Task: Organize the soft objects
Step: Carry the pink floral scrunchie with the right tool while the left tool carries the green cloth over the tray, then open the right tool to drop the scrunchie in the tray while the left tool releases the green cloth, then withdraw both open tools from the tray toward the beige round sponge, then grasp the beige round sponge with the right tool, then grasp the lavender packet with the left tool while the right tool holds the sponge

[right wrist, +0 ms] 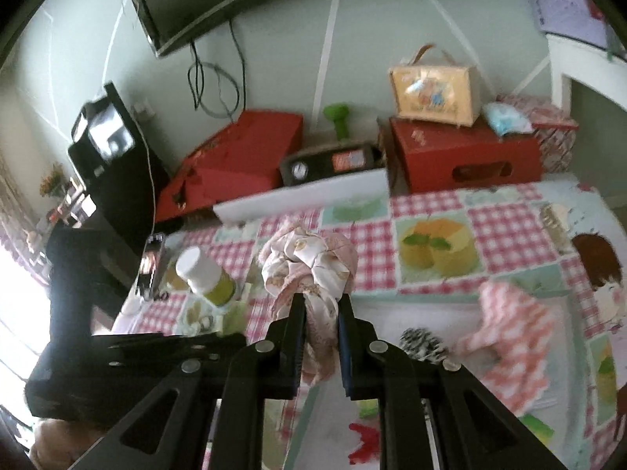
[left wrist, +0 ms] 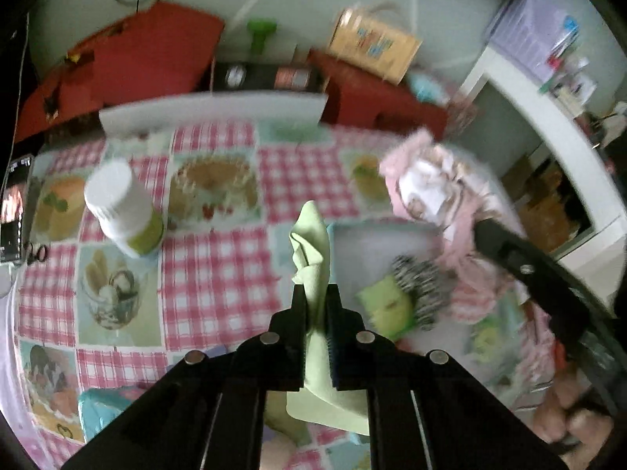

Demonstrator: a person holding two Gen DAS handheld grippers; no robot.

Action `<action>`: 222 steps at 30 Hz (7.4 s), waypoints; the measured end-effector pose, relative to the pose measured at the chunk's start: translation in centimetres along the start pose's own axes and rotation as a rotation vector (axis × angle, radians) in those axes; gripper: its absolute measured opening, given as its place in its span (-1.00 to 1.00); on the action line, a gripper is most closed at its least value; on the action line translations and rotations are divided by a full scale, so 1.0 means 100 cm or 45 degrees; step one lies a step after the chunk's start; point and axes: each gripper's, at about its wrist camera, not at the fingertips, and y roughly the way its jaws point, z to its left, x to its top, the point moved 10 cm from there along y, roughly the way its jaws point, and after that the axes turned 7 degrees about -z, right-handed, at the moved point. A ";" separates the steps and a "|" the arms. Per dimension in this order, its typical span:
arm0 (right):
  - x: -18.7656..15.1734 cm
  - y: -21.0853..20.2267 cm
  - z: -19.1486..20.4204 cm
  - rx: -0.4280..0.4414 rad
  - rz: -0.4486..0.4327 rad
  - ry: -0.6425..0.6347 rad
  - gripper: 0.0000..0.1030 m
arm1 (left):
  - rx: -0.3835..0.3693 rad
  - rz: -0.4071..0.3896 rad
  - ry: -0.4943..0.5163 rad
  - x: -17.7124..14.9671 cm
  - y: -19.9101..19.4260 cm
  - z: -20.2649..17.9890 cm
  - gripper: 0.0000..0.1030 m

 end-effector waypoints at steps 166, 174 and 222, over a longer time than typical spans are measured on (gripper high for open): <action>-0.185 0.003 0.093 0.027 0.458 -0.472 0.94 | 0.354 0.295 -0.406 -0.187 -0.038 0.123 0.96; -0.192 0.013 0.105 0.067 0.482 -0.505 0.93 | 0.385 0.341 -0.419 -0.193 -0.036 0.134 0.96; -0.217 0.047 0.116 0.047 0.579 -0.629 0.04 | 0.348 0.378 -0.474 -0.203 -0.029 0.146 0.96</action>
